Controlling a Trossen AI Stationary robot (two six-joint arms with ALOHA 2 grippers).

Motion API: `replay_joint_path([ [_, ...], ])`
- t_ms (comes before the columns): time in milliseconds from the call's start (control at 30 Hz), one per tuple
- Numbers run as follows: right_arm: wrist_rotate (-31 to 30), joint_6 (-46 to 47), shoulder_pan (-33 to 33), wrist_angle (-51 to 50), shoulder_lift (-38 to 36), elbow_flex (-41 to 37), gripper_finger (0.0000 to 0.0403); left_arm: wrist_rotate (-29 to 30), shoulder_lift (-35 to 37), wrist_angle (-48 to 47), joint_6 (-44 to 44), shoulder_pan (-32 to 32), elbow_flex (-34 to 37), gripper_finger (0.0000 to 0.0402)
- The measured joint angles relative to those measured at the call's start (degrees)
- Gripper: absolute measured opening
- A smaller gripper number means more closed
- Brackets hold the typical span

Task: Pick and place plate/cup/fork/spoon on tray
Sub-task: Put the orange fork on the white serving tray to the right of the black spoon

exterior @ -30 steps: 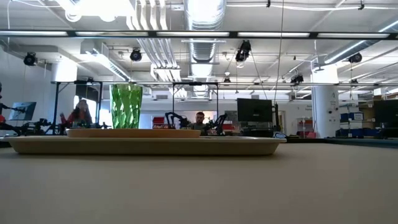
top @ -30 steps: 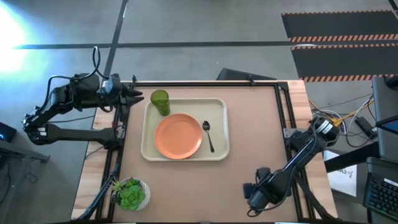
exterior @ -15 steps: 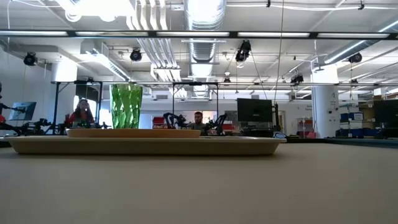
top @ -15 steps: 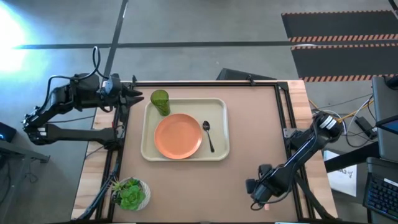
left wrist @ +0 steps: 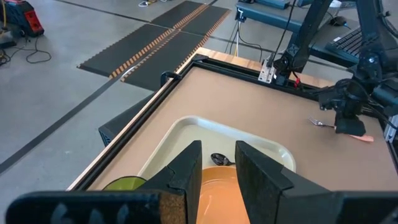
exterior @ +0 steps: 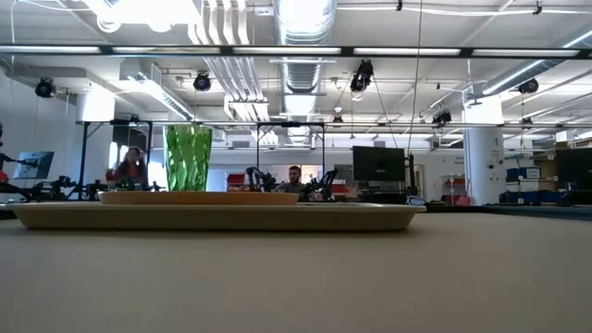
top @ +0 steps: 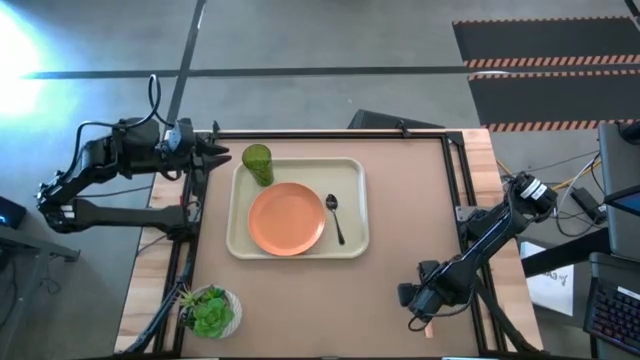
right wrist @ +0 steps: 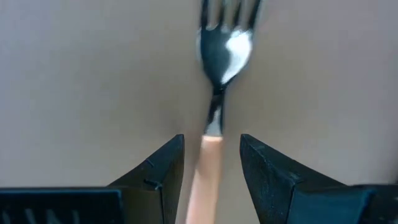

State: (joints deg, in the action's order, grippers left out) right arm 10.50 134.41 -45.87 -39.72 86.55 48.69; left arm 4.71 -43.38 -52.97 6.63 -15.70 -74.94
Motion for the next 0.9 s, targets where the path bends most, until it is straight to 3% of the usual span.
replay_joint_path([
  [300, 0.0, -0.1, 0.0, 2.6, 1.5, -0.7, 0.0127, 0.0, -0.1, 0.1, 0.0, 0.0, 0.0, 0.0079],
  [533, -0.5, -0.9, 0.2, 3.1, 1.5, -0.7, 0.0026, 0.0, -0.1, 0.1, 0.0, 0.0, 0.0, 0.0079],
  [700, -0.9, -0.9, 0.2, 2.8, 1.6, -0.5, 0.0024, 0.0, -0.1, 0.1, 0.0, 0.0, 0.0, 0.0079],
  [900, -8.5, -1.8, 1.9, -2.5, 1.9, 2.4, 0.0024, 0.0, -0.1, 0.0, 0.0, 0.0, 0.0, 0.0079],
])
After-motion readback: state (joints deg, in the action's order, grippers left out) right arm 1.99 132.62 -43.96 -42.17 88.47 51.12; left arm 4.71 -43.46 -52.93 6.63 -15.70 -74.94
